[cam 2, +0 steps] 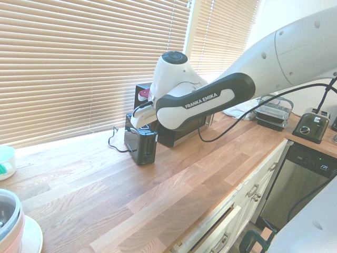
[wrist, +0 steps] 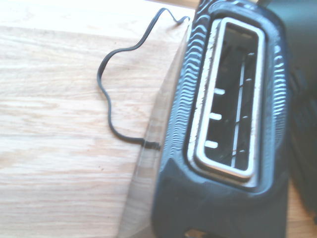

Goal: Press the toaster

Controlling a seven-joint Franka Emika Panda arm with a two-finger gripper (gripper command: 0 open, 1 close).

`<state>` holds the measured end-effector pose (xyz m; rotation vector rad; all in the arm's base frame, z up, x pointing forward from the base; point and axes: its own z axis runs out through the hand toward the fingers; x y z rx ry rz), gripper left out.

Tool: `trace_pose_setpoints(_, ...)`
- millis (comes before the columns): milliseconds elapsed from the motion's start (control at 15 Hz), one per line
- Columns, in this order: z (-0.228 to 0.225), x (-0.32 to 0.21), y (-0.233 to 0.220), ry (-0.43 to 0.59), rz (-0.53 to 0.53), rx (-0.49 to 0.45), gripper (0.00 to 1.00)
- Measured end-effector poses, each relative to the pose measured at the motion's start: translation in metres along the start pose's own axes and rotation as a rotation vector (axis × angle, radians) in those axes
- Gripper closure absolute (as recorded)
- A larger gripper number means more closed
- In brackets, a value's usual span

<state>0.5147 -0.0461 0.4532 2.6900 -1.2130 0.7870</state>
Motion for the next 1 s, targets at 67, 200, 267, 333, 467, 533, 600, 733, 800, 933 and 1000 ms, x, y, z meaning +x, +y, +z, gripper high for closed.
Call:
trace_pose_setpoints(67, 0.003, -0.002, -0.001, -0.006, -0.003, -0.002, 1.0)
trace_pose_setpoints(200, 0.009, -0.004, -0.002, -0.015, -0.007, -0.003, 1.0)
trace_pose_setpoints(267, 0.013, -0.006, -0.003, -0.019, -0.01, -0.003, 1.0)
trace_pose_setpoints(333, 0.017, -0.008, -0.003, -0.024, -0.012, -0.004, 1.0)
trace_pose_setpoints(467, 0.028, -0.009, -0.002, -0.037, -0.011, -0.012, 1.0)
trace_pose_setpoints(533, 0.033, -0.01, -0.001, -0.043, -0.011, -0.012, 1.0)
trace_pose_setpoints(600, 0.04, -0.012, -0.001, -0.051, -0.012, -0.014, 1.0)
trace_pose_setpoints(733, 0.053, -0.015, 0.0, -0.069, -0.018, -0.02, 1.0)
trace_pose_setpoints(800, 0.056, -0.016, 0.0, -0.076, -0.022, -0.022, 1.0)
trace_pose_setpoints(933, 0.058, -0.016, 0.0, -0.087, -0.021, -0.023, 1.0)
trace_pose_setpoints(1000, 0.058, -0.017, 0.0, -0.091, -0.02, -0.025, 1.0)
